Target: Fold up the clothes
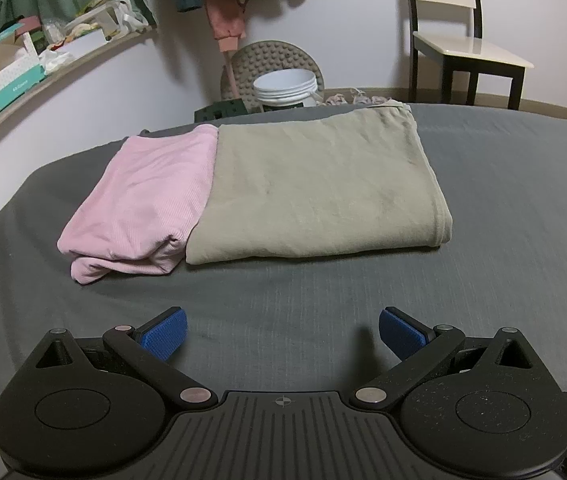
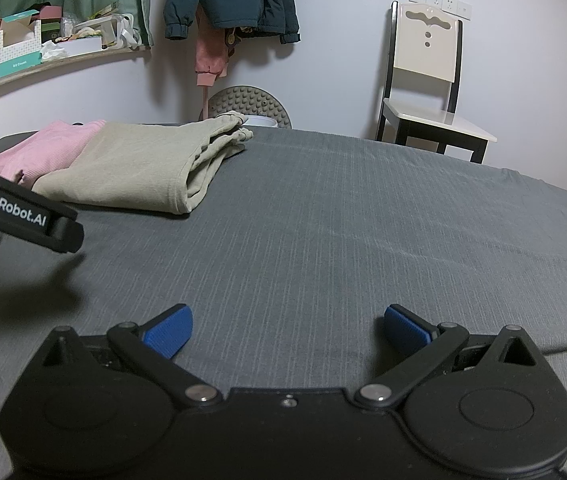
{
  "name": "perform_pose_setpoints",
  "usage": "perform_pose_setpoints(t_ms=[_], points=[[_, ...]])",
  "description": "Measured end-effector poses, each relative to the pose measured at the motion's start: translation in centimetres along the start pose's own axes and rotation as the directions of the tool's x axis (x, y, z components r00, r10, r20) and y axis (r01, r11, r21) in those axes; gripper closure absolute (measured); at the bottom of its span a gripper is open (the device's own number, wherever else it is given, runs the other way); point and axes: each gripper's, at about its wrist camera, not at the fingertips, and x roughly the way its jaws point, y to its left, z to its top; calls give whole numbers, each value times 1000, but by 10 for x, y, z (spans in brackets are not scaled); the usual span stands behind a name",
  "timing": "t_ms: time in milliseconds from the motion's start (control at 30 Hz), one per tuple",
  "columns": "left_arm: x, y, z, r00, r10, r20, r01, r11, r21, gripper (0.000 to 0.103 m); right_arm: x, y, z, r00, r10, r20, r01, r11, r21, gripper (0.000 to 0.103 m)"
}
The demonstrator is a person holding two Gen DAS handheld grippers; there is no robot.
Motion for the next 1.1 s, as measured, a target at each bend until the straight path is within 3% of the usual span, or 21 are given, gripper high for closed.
perform_pose_setpoints(t_ms=[1100], points=[[2, 6, 0, 1000, -25, -7, 25, 999, -32, 0, -3, 1, 1, 1000, 1, -2, -1, 1000, 4, 0]])
